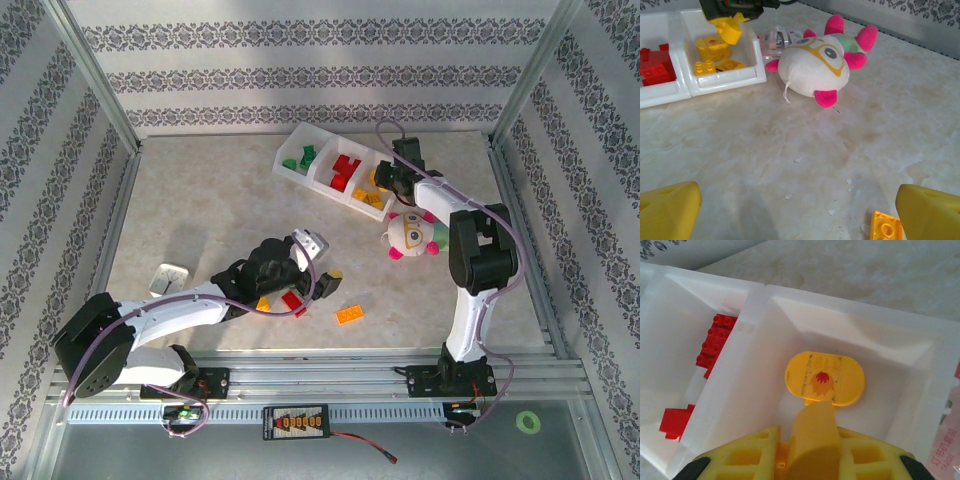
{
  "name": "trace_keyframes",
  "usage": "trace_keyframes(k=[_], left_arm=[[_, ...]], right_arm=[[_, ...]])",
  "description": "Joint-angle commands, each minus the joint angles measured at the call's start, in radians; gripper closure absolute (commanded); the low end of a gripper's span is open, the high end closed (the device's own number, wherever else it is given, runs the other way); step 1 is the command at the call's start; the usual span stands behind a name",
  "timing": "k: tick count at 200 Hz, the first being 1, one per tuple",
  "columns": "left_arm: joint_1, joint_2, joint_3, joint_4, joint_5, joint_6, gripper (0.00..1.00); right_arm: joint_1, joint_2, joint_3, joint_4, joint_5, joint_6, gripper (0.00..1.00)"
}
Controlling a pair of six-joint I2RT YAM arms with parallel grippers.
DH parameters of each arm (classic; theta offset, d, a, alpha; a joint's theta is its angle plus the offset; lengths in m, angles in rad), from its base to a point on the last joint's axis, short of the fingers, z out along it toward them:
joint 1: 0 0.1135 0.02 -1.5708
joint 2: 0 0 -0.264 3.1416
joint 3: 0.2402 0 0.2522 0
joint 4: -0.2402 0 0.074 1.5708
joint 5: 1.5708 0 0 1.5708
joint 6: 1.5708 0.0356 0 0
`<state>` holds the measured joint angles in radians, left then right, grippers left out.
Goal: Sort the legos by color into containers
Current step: Place the lego in the container.
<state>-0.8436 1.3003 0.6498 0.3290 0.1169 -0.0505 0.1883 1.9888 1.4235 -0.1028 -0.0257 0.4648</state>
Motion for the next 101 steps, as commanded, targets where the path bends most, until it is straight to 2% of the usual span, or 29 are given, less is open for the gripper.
trace_keyframes(k=[1, 22, 35, 59, 101], left_arm=[[-0.01, -0.028, -0.006, 0.055, -0.043, -0.023, 0.01], [-0.009, -0.031, 0.018, -0.012, -0.093, -0.061, 0.01], [-0.009, -0.039, 0.031, -0.053, -0.13, -0.086, 0.0], [-0.009, -0.057, 0.071, -0.189, -0.271, -0.188, 0.02], [-0.01, -0.074, 0.182, -0.644, -0.467, -0.484, 0.01]], right_arm=[[0.012, 0.009, 0.049, -0.013, 0.042, -0.035, 0.69], [0.012, -0.019, 0.044, -0.014, 0.047, -0.051, 0.53], [0.014, -0.05, 0.03, -0.011, 0.04, -0.061, 0.47], [0.014, -0.126, -0.033, 0.036, -0.024, -0.085, 0.36], [0.03, -0.284, -0.211, 0.151, -0.204, -0.149, 0.18]])
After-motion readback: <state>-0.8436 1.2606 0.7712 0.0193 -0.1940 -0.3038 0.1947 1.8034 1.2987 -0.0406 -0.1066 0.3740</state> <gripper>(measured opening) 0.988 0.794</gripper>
